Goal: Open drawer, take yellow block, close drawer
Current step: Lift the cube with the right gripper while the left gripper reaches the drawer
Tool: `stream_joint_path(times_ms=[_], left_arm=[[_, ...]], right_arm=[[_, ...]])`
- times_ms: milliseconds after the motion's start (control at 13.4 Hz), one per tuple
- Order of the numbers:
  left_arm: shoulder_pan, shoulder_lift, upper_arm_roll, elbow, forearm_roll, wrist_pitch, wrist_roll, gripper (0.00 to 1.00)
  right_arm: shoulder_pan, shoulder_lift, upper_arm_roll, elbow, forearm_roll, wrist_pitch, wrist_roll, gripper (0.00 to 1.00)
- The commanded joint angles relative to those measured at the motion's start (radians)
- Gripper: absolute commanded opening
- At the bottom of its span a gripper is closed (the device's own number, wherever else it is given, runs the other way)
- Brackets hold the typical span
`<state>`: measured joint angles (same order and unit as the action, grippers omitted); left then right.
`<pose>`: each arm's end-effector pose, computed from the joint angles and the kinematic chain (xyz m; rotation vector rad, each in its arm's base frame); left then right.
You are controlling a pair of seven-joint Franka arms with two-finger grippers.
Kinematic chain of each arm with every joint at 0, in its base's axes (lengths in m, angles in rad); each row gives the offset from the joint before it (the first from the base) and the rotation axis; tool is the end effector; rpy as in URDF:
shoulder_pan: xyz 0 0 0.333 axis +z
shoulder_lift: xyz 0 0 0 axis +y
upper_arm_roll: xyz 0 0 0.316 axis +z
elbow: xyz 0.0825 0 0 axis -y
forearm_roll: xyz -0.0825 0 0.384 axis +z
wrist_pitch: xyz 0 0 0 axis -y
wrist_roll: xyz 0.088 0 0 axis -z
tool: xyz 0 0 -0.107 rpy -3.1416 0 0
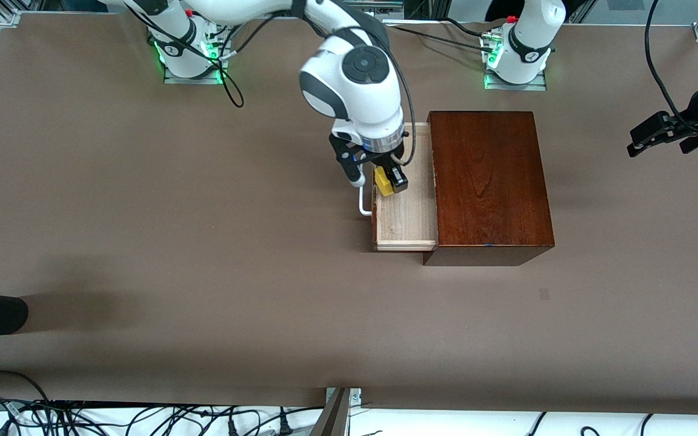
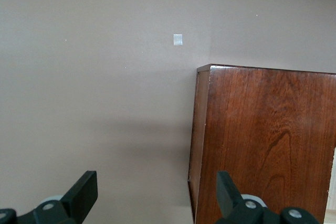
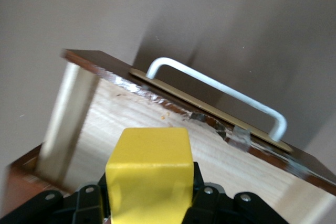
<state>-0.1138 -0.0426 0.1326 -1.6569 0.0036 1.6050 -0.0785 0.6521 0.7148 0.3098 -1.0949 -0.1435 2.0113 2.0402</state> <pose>0.5432 0.0121 0.6099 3.1361 0.1522 -0.0153 0.5064 0.5775 0.4349 -2.4572 1.5532 0.0578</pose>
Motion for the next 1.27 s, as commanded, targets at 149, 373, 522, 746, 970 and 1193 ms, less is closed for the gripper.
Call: stream_joint_path(times_ms=[149, 373, 522, 746, 970, 1193], left_arm=[[-0.006, 0.009, -0.008, 0.026, -0.019, -0.016, 0.008, 1.0], [-0.007, 0.016, -0.025, 0.026, -0.028, -0.013, 0.006, 1.0], [-0.007, 0.035, -0.025, 0.028, -0.065, -0.007, 0.003, 1.0], [-0.015, 0.056, -0.056, 0.054, -0.063, -0.007, 0.013, 1.0], [-0.018, 0.084, -0.057, 0.074, -0.066, -0.01, 0.008, 1.0], [-0.018, 0.101, -0.088, 0.089, -0.066, -0.013, 0.005, 1.0]], right_arm=[[-0.078, -0.15, 0.005, 0.01, 0.074, -0.191, -0.326, 0.0], [-0.137, -0.23, -0.003, 0.006, 0.07, -0.372, -0.687, 0.0], [-0.146, -0.273, -0.055, 0.004, 0.059, -0.507, -0.956, 0.0], [-0.146, -0.342, -0.159, -0.028, 0.059, -0.594, -1.291, 0.0], [-0.146, -0.426, -0.244, -0.129, 0.064, -0.595, -1.532, 0.0], [-0.146, -0.507, -0.336, -0.239, 0.073, -0.576, -1.771, 0.0]])
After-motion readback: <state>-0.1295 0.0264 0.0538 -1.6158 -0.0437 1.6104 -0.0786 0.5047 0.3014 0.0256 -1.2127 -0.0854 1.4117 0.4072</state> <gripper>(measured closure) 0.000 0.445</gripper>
